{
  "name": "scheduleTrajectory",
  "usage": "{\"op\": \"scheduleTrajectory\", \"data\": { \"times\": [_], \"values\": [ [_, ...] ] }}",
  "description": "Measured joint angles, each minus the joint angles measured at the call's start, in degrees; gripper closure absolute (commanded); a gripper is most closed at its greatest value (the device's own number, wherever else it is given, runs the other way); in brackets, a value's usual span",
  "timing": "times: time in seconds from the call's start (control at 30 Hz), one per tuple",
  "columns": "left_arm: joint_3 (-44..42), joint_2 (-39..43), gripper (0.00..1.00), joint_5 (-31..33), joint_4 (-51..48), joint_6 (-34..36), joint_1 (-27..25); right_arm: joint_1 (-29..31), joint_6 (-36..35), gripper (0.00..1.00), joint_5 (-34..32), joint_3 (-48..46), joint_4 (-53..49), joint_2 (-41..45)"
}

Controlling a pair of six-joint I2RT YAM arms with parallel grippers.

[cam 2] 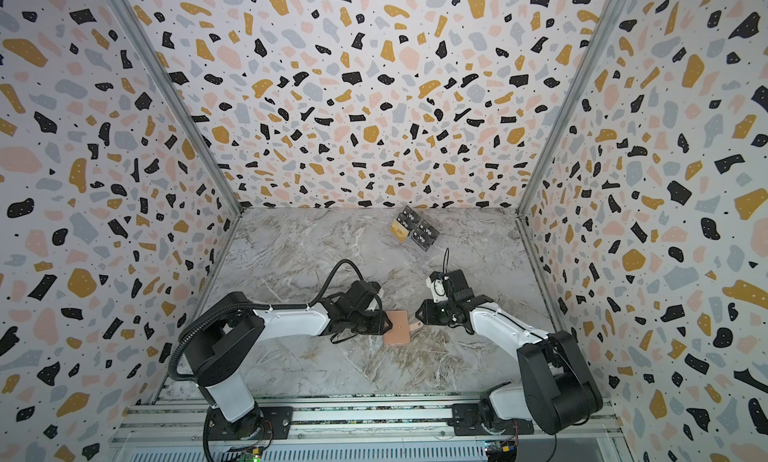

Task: Put the credit cards into the card holder

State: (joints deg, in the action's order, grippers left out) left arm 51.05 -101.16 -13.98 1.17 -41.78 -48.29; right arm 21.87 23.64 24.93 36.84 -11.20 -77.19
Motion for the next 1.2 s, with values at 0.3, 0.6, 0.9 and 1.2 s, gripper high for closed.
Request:
{"op": "scheduleTrajectory", "data": {
  "times": [0.3,0.6,0.9,1.2],
  "values": [
    [0.0,0.0,0.61,0.0,0.0,0.0,0.0,-0.7,-1.2,0.70,2.7,-1.0,-1.0,0.0],
    [0.0,0.0,0.61,0.0,0.0,0.0,0.0,-1.2,-2.0,0.84,4.5,-1.8,-0.7,-0.6],
    [0.0,0.0,0.61,0.0,-0.1,0.0,0.0,-2.0,-2.4,0.92,5.5,-2.0,-0.7,-0.9],
    [0.0,0.0,0.62,0.0,-0.1,0.0,0.0,-2.2,-3.0,1.00,7.7,-2.4,0.9,-1.7]
  ]
}}
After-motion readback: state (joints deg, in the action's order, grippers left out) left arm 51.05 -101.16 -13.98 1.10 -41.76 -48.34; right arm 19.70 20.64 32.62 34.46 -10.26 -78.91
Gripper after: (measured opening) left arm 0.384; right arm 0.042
